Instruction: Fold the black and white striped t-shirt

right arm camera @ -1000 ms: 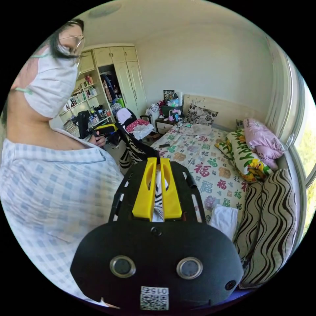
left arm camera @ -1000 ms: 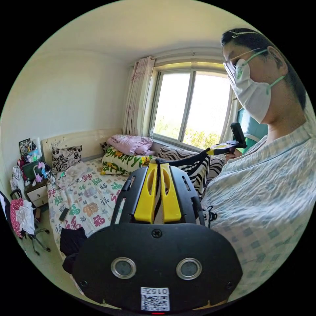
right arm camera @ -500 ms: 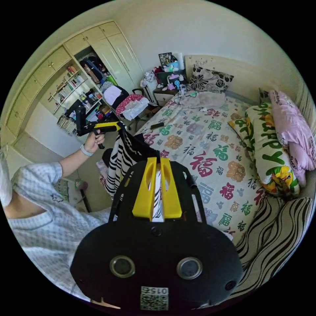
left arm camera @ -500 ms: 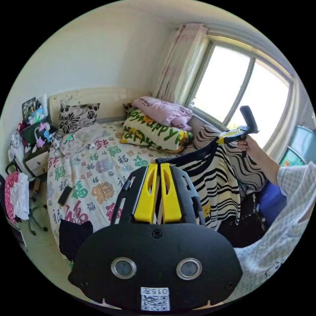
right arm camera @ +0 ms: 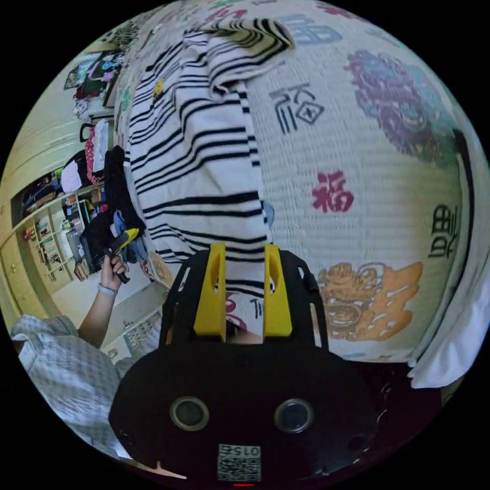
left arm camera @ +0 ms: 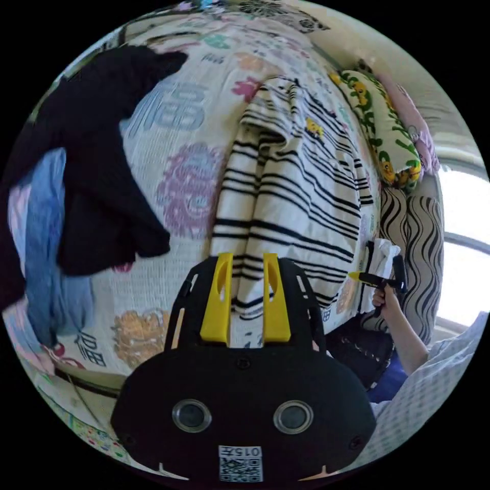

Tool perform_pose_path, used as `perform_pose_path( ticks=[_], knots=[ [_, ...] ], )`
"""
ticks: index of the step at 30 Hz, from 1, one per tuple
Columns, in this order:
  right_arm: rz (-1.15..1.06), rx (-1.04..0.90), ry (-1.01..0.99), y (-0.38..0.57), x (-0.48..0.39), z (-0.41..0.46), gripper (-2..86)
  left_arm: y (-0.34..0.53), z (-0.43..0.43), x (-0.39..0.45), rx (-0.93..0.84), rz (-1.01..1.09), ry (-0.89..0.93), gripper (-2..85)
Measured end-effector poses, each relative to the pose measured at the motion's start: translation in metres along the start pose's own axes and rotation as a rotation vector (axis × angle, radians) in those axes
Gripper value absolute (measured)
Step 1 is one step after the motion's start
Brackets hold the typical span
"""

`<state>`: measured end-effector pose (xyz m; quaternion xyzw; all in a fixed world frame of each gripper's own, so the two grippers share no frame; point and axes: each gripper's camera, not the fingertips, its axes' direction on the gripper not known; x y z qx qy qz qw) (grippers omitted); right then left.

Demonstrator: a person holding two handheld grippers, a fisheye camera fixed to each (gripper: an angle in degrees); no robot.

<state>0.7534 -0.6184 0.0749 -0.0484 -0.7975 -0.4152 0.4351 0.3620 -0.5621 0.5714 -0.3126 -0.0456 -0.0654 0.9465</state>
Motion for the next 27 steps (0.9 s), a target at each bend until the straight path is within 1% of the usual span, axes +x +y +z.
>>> perform_pose_path(
  ticks=[2, 3, 4, 5, 7, 8, 11, 13, 16, 18, 20, 22, 24, 27],
  knots=[
    [0.073, -0.025, -0.001, 0.011, 0.025, 0.005, 10.8, 0.012, 0.019, -0.025, -0.046, -0.096, 0.03, 9.0],
    [0.098, -0.027, -0.029, 0.013, 0.038, 0.003, 9.7, 0.011, 0.031, -0.033, -0.06, -0.127, 0.014, 8.8],
    [0.109, -0.023, -0.047, 0.013, 0.044, 0.001, 9.1, 0.008, 0.037, -0.036, -0.07, -0.13, 0.013, 8.3],
    [0.126, -0.016, -0.086, 0.009, 0.053, -0.005, 6.0, -0.002, 0.05, -0.039, -0.097, -0.13, 0.027, 7.4],
    [0.103, -0.043, -0.129, -0.002, 0.062, -0.015, 2.9, -0.022, 0.068, -0.038, -0.132, -0.108, 0.075, 3.0],
    [0.077, -0.071, -0.095, -0.008, 0.066, -0.022, 1.8, -0.036, 0.077, -0.035, -0.151, -0.084, 0.079, 1.5],
    [0.003, -0.126, 0.043, -0.014, 0.076, -0.051, 0.4, -0.066, 0.088, -0.033, -0.203, -0.037, -0.017, 0.0],
    [-0.011, -0.12, 0.093, -0.006, 0.089, -0.075, 0.0, -0.074, 0.083, -0.04, -0.182, -0.019, -0.032, -0.2],
    [0.035, -0.117, 0.064, 0.016, 0.124, -0.116, -0.5, -0.077, 0.069, -0.064, -0.127, -0.071, 0.055, -0.3],
    [0.073, -0.112, -0.022, 0.04, 0.151, -0.142, -0.6, -0.078, 0.066, -0.073, -0.131, -0.086, 0.107, -0.4],
    [0.11, -0.113, -0.01, 0.055, 0.167, -0.157, -0.7, -0.075, 0.075, -0.071, -0.176, -0.06, 0.085, -0.3],
    [0.118, -0.147, 0.055, 0.068, 0.179, -0.166, -0.7, -0.07, 0.091, -0.067, -0.243, -0.023, 0.037, -0.2],
    [0.143, -0.217, 0.104, 0.088, 0.2, -0.172, -0.7, -0.061, 0.116, -0.067, -0.32, 0.0, -0.027, 0.0],
    [0.267, -0.241, 0.075, 0.114, 0.238, -0.178, -0.7, -0.053, 0.151, -0.082, -0.388, -0.045, -0.067, 0.6]
  ],
)
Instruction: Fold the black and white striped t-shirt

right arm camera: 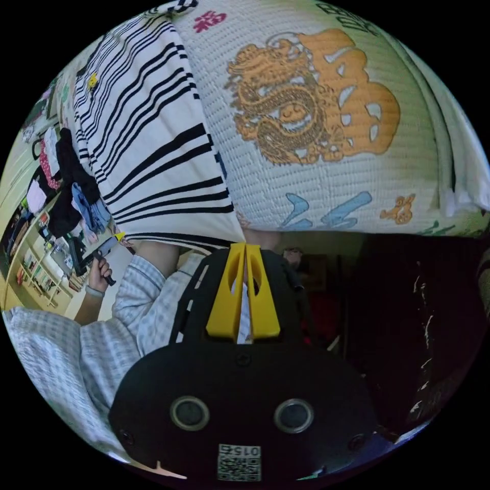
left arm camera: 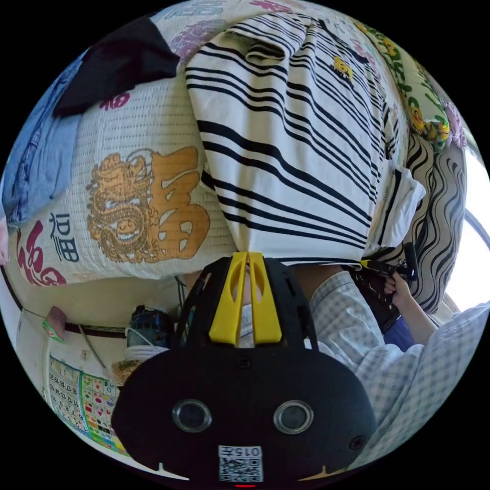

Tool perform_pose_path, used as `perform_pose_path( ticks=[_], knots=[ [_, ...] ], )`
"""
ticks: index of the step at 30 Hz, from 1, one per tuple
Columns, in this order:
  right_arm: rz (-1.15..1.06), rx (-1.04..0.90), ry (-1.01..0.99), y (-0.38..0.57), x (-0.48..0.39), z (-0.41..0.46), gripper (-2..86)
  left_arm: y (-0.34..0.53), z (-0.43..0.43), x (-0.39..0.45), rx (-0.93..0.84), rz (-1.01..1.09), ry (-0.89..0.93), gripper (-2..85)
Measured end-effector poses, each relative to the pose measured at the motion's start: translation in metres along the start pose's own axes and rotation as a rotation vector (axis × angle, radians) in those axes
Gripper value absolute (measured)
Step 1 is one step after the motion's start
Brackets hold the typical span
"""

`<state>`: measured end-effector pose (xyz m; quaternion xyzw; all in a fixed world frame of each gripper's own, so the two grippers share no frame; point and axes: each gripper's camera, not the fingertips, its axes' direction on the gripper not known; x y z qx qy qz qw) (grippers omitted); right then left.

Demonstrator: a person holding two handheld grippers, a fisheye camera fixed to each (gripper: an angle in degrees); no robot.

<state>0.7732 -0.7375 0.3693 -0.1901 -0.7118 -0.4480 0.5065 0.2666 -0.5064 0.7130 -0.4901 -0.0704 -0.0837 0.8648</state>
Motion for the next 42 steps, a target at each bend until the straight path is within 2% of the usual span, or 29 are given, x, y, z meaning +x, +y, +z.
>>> perform_pose_path(
  ticks=[4, 7, 11, 15, 19, 21, 23, 27, 31, 34, 37, 39, 42],
  knots=[
    [0.035, 0.104, -0.059, 0.003, 0.035, -0.04, 0.6, -0.02, 0.013, -0.012, 0.021, -0.034, 0.059, 2.7],
    [-0.032, 0.293, -0.075, -0.011, 0.054, -0.108, 2.9, -0.057, -0.011, 0.012, 0.133, 0.105, 0.028, 4.6],
    [-0.048, 0.567, -0.254, -0.046, 0.088, -0.195, 4.8, -0.159, -0.035, 0.108, 0.288, 0.503, 0.038, 5.4],
    [0.01, 0.694, -0.532, -0.081, 0.124, -0.24, 7.5, -0.273, -0.022, 0.241, 0.364, 0.836, 0.088, 5.4],
    [0.146, 0.73, -0.776, -0.094, 0.159, -0.252, 7.9, -0.353, 0.017, 0.349, 0.278, 0.915, 0.038, 4.6],
    [0.21, 0.712, -0.877, -0.095, 0.178, -0.254, 7.5, -0.394, 0.064, 0.405, 0.162, 0.91, -0.144, 4.4],
    [0.218, 0.692, -0.931, -0.095, 0.188, -0.256, 7.1, -0.415, 0.103, 0.434, 0.094, 0.941, -0.239, 5.5],
    [0.164, 0.595, -1.039, -0.097, 0.208, -0.261, 3.9, -0.446, 0.19, 0.466, -0.109, 0.983, -0.474, 7.4],
    [0.035, 0.591, -1.065, -0.091, 0.221, -0.276, 0.1, -0.45, 0.218, 0.474, -0.122, 1.045, -0.575, 2.3],
    [0.032, 0.655, -1.003, -0.075, 0.235, -0.294, -0.4, -0.452, 0.224, 0.478, -0.154, 1.097, -0.54, 0.0],
    [0.062, 0.804, -0.913, -0.045, 0.254, -0.318, -0.5, -0.444, 0.204, 0.49, -0.058, 1.203, -0.274, -0.5],
    [0.092, 0.972, -0.772, -0.014, 0.27, -0.341, -0.4, -0.441, 0.185, 0.5, 0.069, 1.264, -0.033, -0.6],
    [0.143, 1.045, -0.609, 0.004, 0.287, -0.359, 0.4, -0.458, 0.188, 0.504, 0.094, 1.216, 0.092, 0.0]
  ],
)
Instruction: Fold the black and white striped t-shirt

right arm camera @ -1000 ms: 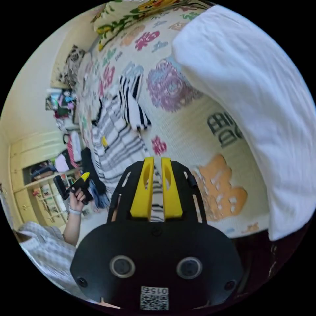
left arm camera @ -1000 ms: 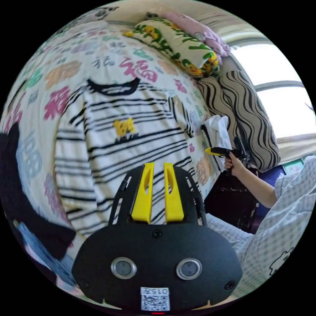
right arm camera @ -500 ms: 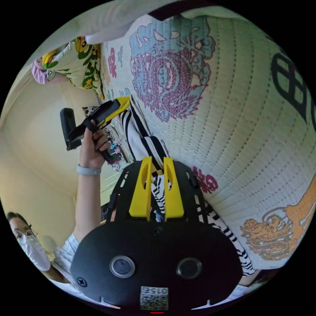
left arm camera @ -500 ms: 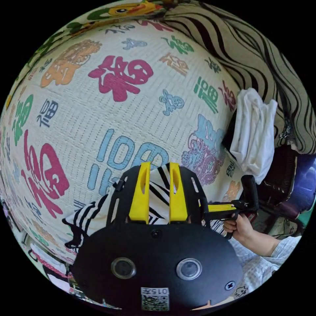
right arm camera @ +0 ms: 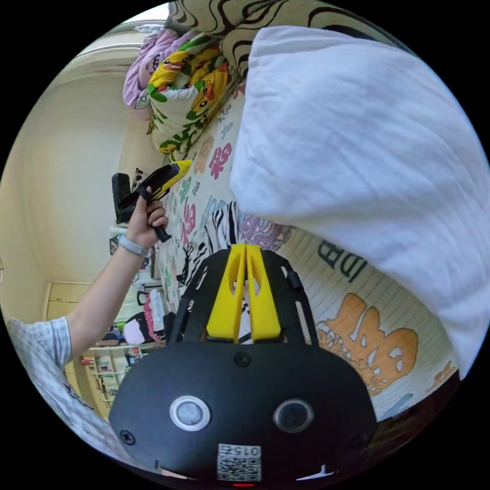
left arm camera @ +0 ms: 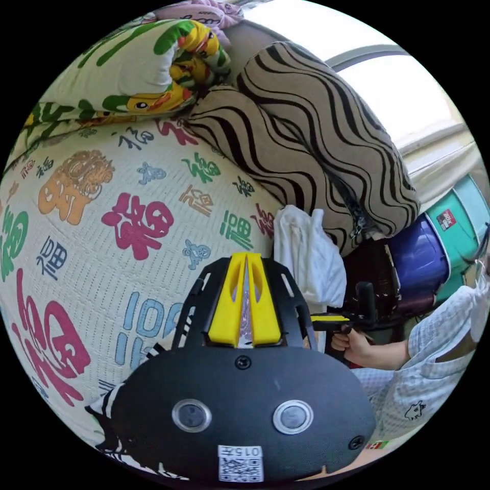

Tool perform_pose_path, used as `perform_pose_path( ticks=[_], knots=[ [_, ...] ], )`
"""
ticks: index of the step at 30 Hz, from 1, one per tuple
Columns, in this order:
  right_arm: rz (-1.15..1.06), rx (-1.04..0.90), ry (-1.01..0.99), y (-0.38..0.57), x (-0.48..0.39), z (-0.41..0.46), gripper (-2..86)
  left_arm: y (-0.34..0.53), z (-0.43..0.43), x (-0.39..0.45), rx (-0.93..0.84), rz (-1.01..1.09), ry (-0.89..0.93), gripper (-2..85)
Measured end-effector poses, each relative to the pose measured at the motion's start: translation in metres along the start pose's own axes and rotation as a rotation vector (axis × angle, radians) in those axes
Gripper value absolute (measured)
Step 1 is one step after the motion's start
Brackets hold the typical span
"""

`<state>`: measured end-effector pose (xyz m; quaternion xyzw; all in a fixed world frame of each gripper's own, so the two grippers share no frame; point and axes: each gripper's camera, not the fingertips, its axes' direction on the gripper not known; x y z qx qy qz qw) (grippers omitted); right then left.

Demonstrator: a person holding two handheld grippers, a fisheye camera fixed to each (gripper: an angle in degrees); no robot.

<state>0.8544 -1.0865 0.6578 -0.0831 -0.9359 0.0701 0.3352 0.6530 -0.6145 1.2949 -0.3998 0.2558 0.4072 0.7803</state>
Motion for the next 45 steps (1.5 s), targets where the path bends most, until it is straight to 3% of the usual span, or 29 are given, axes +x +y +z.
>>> perform_pose_path(
  ticks=[2, 6, 11, 14, 16, 20, 25, 30, 35, 37, 41, 44, 45],
  knots=[
    [-0.01, -0.08, 0.021, -0.007, 0.008, 0.008, 2.4, -0.001, 0.018, -0.014, -0.1, -0.059, -0.036, 1.8],
    [0.111, -0.318, -0.163, -0.011, 0.033, 0.057, 8.4, 0.011, 0.056, -0.029, -0.426, -0.094, -0.194, 7.2],
    [0.251, -0.318, -0.361, -0.011, 0.046, 0.094, 3.2, 0.014, 0.088, -0.027, -0.517, -0.073, -0.247, 8.2],
    [0.241, -0.274, -0.306, -0.014, 0.045, 0.094, 1.9, 0.009, 0.106, -0.01, -0.609, 0.06, -0.413, 2.9],
    [0.183, -0.205, -0.248, -0.018, 0.043, 0.08, 1.8, 0.006, 0.1, 0.003, -0.579, 0.12, -0.398, 1.8],
    [-0.006, -0.111, -0.101, -0.017, 0.032, 0.062, 2.9, 0.0, 0.06, 0.022, -0.336, 0.18, -0.235, 1.9],
    [0.03, -0.182, -0.046, -0.017, 0.057, 0.096, 6.3, 0.013, 0.052, -0.011, -0.334, -0.023, -0.242, 7.5],
    [0.032, -0.201, -0.103, -0.02, 0.078, 0.138, 7.4, 0.025, 0.01, -0.009, -0.128, -0.174, -0.089, 9.9],
    [0.055, -0.223, -0.114, -0.021, 0.089, 0.18, 2.1, 0.028, 0.025, 0.01, -0.323, -0.169, -0.245, 1.8],
    [0.027, -0.197, -0.084, -0.014, 0.092, 0.186, 1.7, 0.028, 0.023, 0.021, -0.319, -0.134, -0.208, 0.8],
    [0.079, -0.183, -0.085, 0.013, 0.117, 0.21, 2.2, 0.032, 0.01, 0.055, -0.342, -0.001, -0.165, 1.0],
    [0.155, -0.203, -0.111, 0.029, 0.143, 0.242, 4.1, 0.045, -0.002, 0.062, -0.388, -0.019, -0.17, 3.5],
    [0.163, -0.182, -0.123, 0.033, 0.151, 0.25, 4.6, 0.05, -0.02, 0.066, -0.33, -0.035, -0.175, 4.8]
  ],
)
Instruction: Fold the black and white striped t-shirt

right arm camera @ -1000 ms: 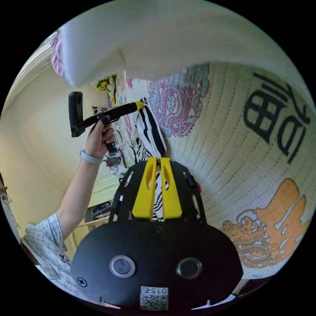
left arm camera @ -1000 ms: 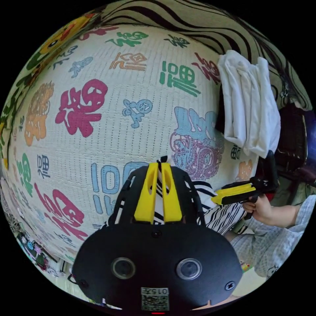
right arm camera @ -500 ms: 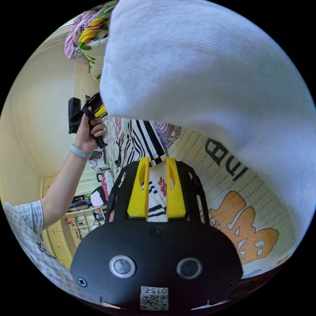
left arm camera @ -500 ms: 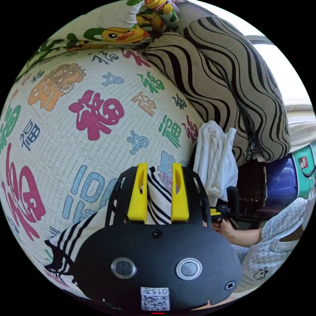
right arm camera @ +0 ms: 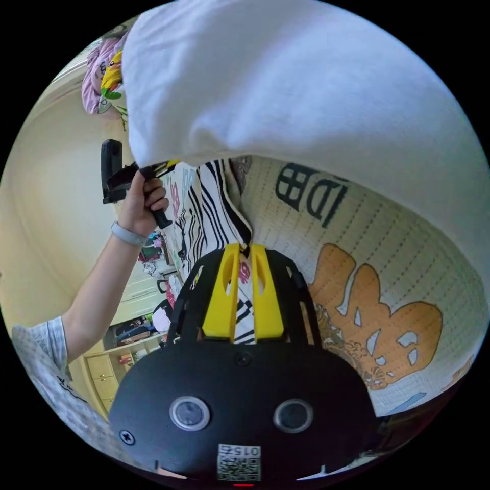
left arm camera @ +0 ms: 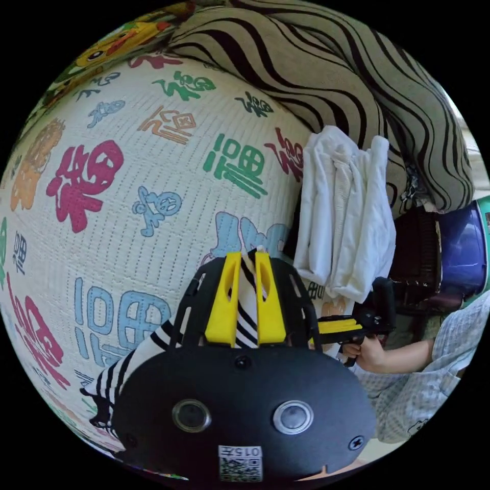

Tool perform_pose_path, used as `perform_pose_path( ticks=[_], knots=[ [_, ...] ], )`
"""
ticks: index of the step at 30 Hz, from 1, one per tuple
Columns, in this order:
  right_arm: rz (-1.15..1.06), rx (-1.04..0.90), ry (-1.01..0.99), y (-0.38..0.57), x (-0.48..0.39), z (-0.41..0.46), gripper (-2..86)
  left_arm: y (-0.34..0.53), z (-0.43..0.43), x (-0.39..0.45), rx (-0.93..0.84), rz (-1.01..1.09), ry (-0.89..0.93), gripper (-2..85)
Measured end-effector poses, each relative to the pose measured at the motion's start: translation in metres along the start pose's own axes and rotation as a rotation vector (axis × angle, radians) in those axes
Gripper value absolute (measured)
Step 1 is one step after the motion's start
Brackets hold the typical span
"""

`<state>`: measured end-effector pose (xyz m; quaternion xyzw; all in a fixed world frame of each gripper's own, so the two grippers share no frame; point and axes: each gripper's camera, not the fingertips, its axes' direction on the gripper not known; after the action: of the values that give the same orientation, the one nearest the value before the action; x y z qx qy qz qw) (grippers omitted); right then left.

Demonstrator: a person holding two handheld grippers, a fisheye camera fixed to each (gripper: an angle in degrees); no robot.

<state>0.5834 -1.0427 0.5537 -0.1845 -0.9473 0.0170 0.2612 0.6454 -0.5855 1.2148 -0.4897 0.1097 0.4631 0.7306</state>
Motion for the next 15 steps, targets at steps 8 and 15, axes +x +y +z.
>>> perform_pose_path(
  ticks=[8, 15],
  knots=[
    [-0.206, -0.041, 0.114, 0.014, 0.017, 0.049, 0.7, 0.175, -0.158, 0.006, 0.588, -0.327, 0.04, 7.5],
    [-0.599, -0.399, 0.071, 0.051, -0.037, 0.203, 4.4, 0.507, -0.214, 0.001, 0.651, -1.116, -0.129, 6.7]
  ],
)
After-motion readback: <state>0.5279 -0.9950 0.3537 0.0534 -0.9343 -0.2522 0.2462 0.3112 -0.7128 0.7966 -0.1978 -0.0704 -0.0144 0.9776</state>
